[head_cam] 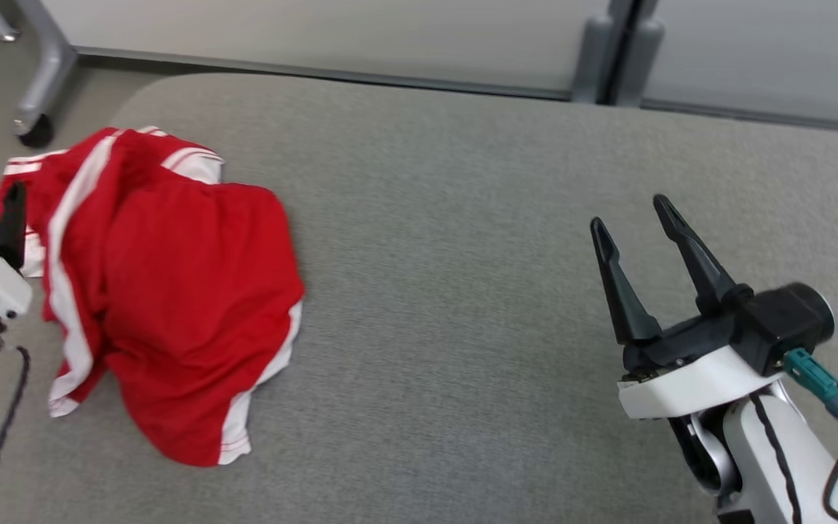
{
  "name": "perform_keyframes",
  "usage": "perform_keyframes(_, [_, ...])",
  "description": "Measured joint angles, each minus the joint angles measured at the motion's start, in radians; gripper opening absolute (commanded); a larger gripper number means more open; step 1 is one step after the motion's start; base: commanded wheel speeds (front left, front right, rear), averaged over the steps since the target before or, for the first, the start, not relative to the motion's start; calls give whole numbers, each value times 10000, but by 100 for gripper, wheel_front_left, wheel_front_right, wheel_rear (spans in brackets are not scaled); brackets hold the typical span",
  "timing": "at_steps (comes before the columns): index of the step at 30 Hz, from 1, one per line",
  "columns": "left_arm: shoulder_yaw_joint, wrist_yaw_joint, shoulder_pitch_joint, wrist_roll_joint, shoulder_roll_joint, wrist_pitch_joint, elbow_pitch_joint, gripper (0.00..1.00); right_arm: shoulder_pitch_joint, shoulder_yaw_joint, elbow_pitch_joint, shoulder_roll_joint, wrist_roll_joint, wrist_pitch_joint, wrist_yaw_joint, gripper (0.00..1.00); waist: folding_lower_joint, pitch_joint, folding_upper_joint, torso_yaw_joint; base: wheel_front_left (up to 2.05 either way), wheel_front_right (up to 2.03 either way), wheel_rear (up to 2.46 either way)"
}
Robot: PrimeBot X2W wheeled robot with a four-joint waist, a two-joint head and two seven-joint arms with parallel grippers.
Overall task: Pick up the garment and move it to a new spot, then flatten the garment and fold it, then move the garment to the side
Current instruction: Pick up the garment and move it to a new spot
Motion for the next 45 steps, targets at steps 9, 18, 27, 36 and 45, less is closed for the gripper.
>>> perform_keyframes(9, [-63, -263, -1586, -483, 1039, 1122, 1764, 100, -596, 17, -374, -224, -63, 0, 0, 100, 0, 1265, 0, -1171, 0, 0, 0])
perform_keyframes(18, [-660, 105, -2309, 314, 1969, 1710, 3940, 100, -810, -33, -522, -194, -63, 0, 0, 100, 0, 2043, 0, -2234, 0, 0, 0])
perform_keyframes(27, [-976, 267, -2831, 702, 2011, 439, 4915, 0, -806, -59, -593, -130, -94, 0, 0, 100, 0, 1997, 0, -2375, 0, 0, 0])
perform_keyframes(36, [-1607, -182, -3464, 924, 1776, -569, 4337, 0, -492, -190, -435, 77, -36, 0, 0, 100, 0, 1121, 0, -2177, 0, 0, 0])
perform_keyframes(45, [-2610, -374, -3008, 784, 1498, -368, 1425, 0, 171, -560, -462, 336, 117, 0, 0, 100, 0, -297, 0, -2283, 0, 0, 0])
